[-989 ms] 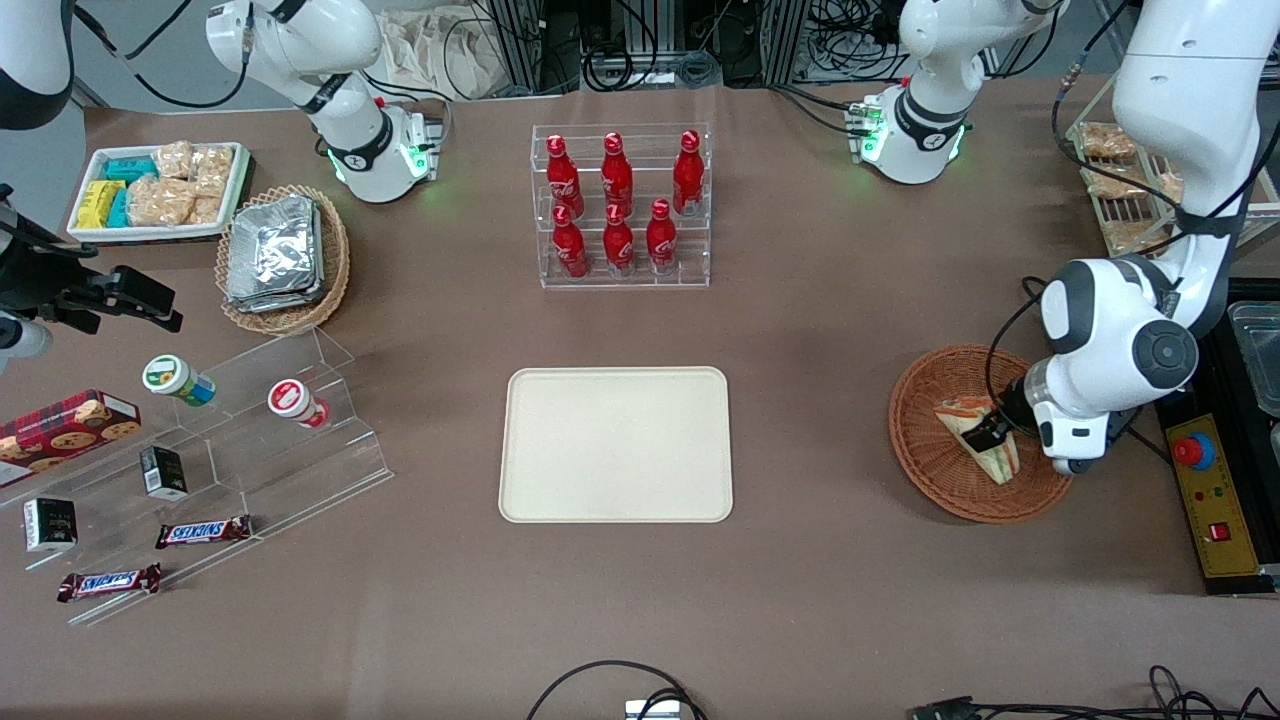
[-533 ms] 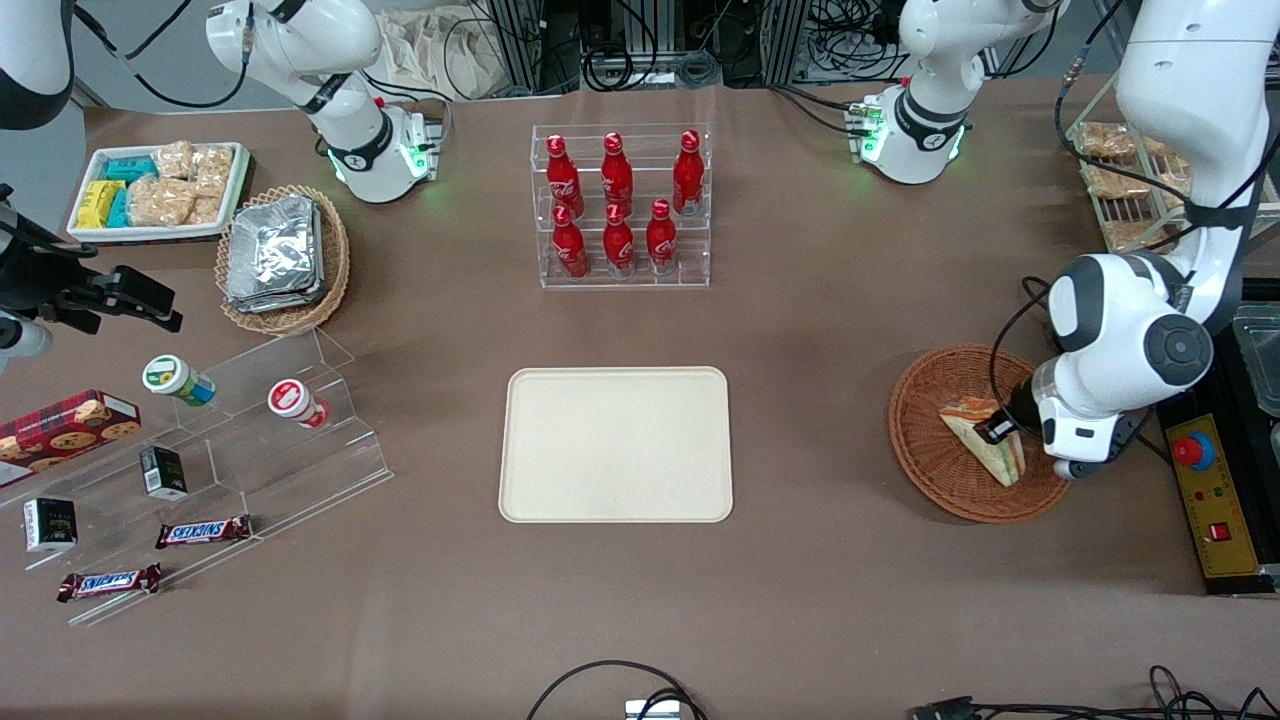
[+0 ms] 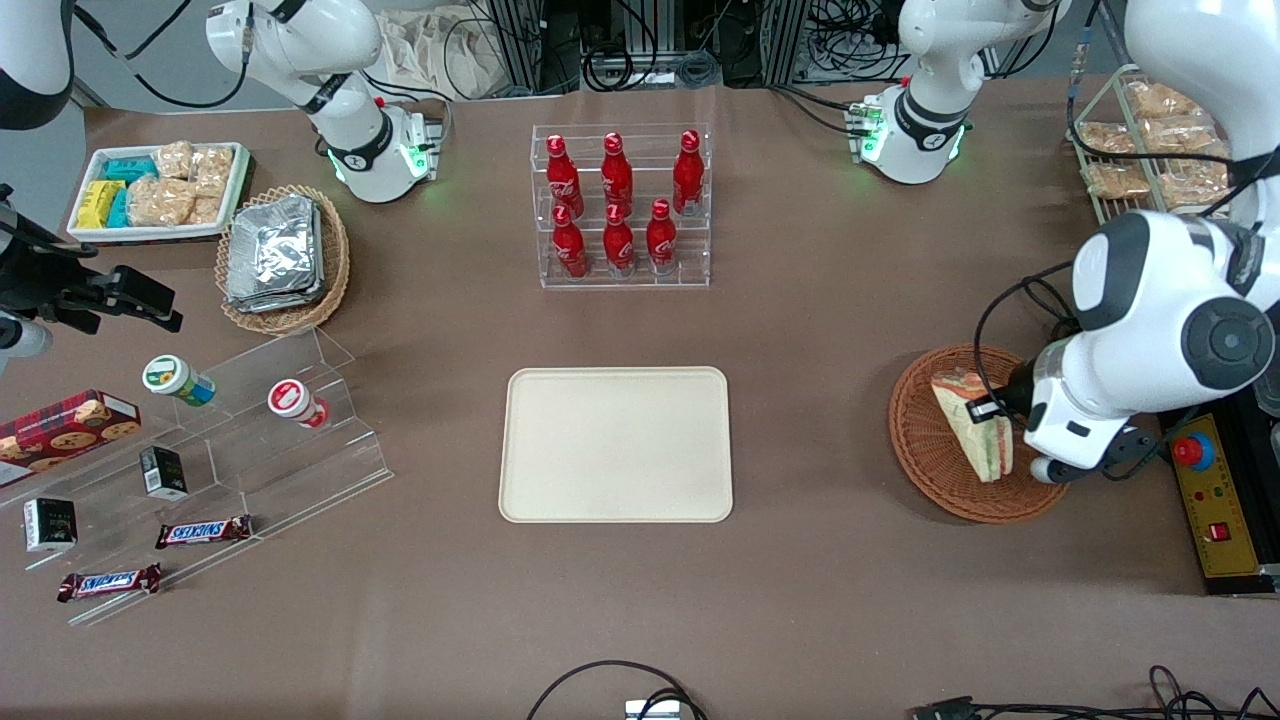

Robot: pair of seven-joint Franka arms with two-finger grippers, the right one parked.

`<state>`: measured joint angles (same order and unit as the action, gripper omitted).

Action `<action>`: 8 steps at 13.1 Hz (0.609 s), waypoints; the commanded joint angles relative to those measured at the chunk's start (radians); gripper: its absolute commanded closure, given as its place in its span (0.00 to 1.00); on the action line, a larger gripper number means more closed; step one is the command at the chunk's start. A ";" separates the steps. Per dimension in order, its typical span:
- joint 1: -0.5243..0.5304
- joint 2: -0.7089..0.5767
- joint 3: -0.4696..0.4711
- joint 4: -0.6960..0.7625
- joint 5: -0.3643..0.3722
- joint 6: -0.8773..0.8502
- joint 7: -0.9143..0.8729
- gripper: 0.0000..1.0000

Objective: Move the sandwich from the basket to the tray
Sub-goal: 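Close the left gripper on the sandwich wedge and lift it, then carry the sandwich with the left gripper over the cream tray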

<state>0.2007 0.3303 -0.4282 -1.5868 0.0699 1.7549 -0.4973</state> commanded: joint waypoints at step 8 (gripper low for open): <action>-0.466 0.295 0.008 0.387 0.071 -0.075 -0.263 1.00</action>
<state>-0.2052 0.4969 -0.4301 -1.3499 0.1192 1.6996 -0.7025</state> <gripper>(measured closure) 0.841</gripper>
